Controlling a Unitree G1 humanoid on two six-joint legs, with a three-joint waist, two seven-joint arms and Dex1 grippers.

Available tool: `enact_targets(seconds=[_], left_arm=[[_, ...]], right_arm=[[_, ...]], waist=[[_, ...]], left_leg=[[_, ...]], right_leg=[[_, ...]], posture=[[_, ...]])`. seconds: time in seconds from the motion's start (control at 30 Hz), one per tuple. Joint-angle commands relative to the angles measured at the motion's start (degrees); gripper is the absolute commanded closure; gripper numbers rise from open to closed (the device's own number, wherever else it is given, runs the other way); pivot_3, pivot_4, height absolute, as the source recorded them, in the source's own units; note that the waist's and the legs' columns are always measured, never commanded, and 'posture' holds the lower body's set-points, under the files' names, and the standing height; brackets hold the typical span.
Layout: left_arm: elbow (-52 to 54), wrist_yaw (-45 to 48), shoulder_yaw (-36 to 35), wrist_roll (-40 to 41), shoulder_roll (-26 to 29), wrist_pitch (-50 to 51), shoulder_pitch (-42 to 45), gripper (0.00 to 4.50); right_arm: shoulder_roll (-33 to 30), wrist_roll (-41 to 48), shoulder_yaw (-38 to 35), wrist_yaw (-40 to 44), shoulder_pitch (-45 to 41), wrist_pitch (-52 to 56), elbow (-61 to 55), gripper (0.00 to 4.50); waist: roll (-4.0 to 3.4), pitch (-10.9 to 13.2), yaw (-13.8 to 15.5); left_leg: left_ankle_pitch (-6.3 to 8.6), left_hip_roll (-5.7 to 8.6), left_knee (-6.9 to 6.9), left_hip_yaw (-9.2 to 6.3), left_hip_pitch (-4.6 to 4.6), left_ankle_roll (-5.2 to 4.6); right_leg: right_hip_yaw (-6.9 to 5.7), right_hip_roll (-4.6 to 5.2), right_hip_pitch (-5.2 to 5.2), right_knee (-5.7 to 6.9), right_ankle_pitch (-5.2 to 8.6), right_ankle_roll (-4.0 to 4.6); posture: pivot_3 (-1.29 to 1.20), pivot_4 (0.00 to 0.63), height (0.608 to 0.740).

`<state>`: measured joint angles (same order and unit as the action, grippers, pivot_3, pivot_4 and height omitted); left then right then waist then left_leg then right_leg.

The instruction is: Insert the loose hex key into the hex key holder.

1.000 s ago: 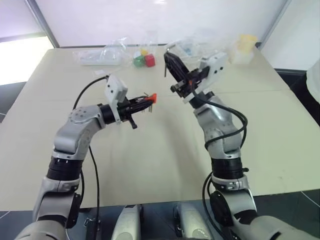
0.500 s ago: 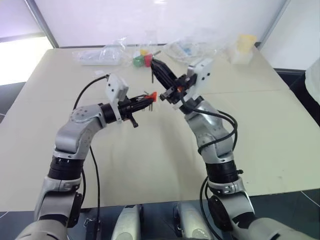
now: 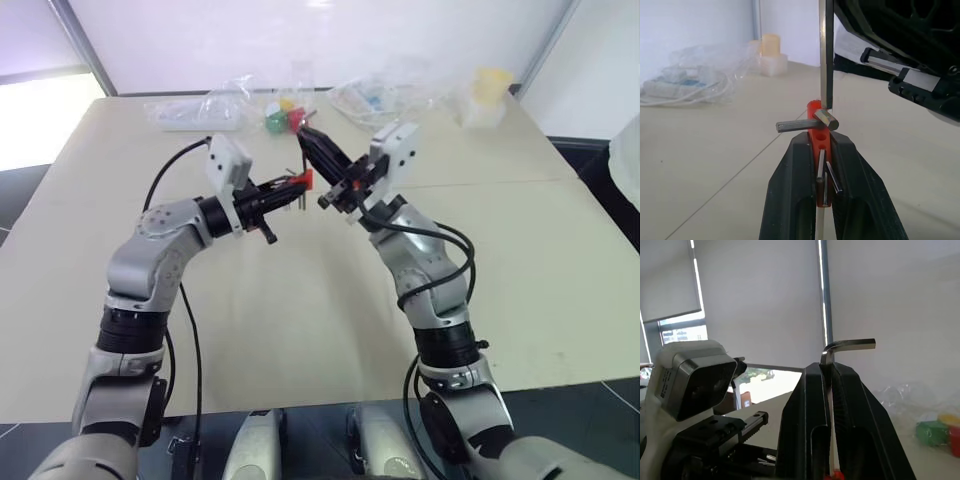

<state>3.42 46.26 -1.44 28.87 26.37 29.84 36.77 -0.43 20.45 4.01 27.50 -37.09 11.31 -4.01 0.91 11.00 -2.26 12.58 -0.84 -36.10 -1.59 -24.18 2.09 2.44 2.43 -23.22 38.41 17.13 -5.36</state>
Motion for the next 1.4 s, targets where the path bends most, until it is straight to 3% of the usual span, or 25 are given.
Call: enact_targets(seconds=[0.03,1.4], left_arm=[[2.0,-0.1,-1.7,1.0,0.4,-0.3,0.7,4.50],[2.4,-0.8,-1.8,1.7,0.1,-0.4,0.9,4.50]], right_arm=[[-0.2,0.1,-0.7,0.1,-1.1,-1.6,-0.5,4.44],[0.0,0.4,-0.3,-0.2,-2.1,-1.8,0.3,4.44]], waist=[[0.00,0.0,0.0],[0.00,0.0,0.0]], left_leg=[[0.00,0.00,0.00,0.00,0.00,0.00],[0.00,0.00,0.00,0.00,0.00,0.00]], right_leg=[[0.00,0.00,0.00,0.00,0.00,0.00],[0.00,0.00,0.00,0.00,0.00,0.00]], posture=[[0.00,0.150,0.740],[0.00,0.150,0.740]])
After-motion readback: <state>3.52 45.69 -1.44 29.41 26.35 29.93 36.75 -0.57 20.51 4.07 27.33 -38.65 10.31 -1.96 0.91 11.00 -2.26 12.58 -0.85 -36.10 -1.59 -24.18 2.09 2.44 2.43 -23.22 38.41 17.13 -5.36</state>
